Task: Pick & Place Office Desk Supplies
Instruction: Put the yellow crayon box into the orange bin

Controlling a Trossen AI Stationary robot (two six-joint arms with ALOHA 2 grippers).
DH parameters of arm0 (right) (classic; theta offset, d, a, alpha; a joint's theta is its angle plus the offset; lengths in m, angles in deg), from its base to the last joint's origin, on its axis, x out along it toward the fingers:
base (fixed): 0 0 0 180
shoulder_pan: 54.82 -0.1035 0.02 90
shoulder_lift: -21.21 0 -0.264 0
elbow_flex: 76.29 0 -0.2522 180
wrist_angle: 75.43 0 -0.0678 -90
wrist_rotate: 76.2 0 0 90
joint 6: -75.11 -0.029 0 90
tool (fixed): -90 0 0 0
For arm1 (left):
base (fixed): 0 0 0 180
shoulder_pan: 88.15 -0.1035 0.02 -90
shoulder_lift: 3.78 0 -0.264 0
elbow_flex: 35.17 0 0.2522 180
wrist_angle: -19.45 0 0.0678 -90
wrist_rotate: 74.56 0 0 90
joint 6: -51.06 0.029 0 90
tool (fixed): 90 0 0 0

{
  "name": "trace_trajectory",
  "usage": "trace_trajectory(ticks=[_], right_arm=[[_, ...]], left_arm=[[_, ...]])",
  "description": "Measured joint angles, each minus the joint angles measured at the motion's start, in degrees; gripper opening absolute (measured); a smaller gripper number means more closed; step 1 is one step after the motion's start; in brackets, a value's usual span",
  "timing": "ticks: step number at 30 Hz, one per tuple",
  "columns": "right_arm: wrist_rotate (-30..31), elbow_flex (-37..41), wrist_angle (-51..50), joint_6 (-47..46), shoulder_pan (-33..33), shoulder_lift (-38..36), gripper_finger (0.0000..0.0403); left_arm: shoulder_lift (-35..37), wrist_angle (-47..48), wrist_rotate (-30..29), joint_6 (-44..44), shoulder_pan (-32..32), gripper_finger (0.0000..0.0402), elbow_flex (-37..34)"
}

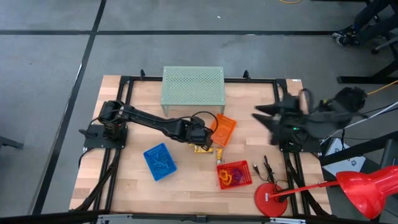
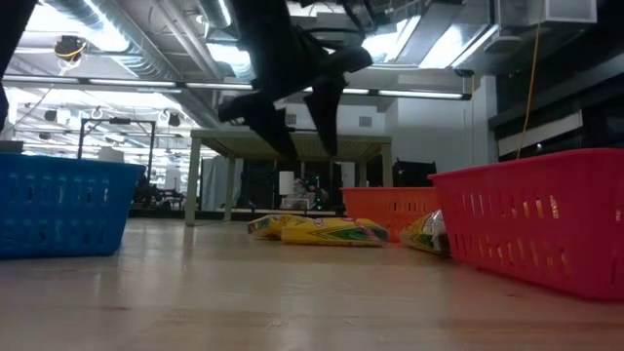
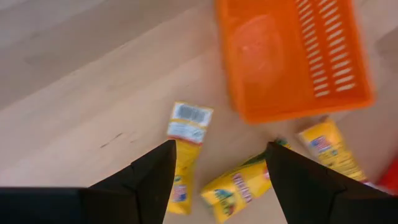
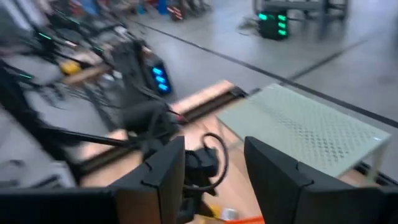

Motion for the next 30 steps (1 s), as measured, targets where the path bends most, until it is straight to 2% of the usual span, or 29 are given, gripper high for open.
trace_trajectory(ticks=[5,10,13,16,19,23,30], right_arm=[[6.7,5.3,2.4,0.1,-12.5,-7.9,0.0168],[11.0,13.8,13.9,4.7,-21.8,-13.1,0.0169],[11.0,17.8,24.1,9.0,-25.5,-16.0,0.0169],[7.9,21.0,35.8,17.3,-27.7,-17.4,0.0169],[8.0,22.1,42.6,24.2,-29.1,-17.7,0.0169],[8.0,22.2,43.8,26.8,-29.6,-17.7,0.0169],[8.4,22.2,43.7,27.3,-29.6,-17.7,0.0169]], left_arm=[[-1.9,-1.2,1.0,-2.2,-1.3,0.0247,0.0],[-4.9,-2.5,4.6,-4.8,-2.7,0.0247,0.0],[-5.8,-1.9,5.5,-5.5,-2.9,0.0247,0.0],[-6.7,0.4,7.0,-5.7,-3.1,0.0247,0.0],[-6.9,1.8,6.9,-5.3,-3.1,0.0247,0.0],[-7.2,2.3,7.0,-3.9,-3.2,0.0247,0.0],[-10.5,1.5,10.9,-3.1,-2.9,0.0243,0.1]])
